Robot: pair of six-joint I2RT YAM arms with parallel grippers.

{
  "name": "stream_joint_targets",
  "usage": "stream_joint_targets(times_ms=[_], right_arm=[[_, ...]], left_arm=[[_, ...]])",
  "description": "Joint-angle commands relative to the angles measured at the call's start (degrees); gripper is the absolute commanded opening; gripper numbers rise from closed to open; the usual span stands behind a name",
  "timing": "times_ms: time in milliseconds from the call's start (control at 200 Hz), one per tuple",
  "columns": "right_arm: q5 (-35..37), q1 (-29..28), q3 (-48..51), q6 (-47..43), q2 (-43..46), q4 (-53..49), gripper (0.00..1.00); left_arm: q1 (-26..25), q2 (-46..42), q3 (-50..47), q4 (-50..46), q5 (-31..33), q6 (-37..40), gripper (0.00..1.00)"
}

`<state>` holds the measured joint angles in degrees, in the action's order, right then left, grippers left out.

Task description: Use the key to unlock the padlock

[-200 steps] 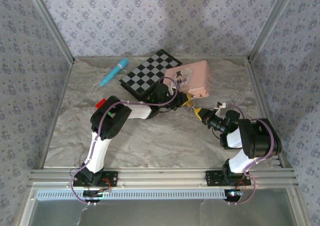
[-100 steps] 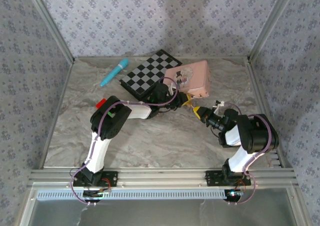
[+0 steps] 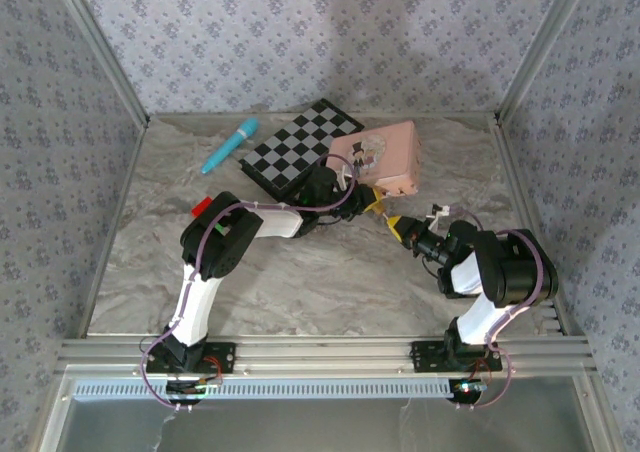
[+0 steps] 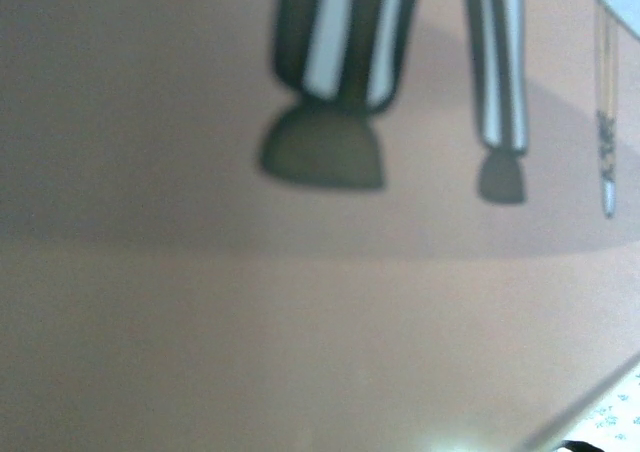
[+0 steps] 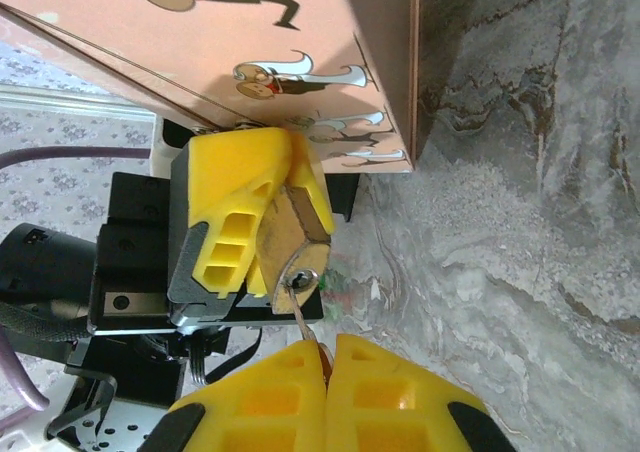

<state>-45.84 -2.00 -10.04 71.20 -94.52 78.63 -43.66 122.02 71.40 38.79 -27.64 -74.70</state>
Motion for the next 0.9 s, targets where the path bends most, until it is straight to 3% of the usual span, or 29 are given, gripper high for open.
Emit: stream_joint_targets(times_ms=[0,900], right_arm=[[0.58,0.03,0.55,0.17,0.48,0.35,0.0],[2.53,-1.83,-4.7,3.83,-2.03,1.24,0.0]], left_arm=[[0.11,-2.62,0.12,-0.42,0.7,-3.18,0.0],[-1.41,-2.91,-0.87,4.37,-0.31,-5.45,0.0]])
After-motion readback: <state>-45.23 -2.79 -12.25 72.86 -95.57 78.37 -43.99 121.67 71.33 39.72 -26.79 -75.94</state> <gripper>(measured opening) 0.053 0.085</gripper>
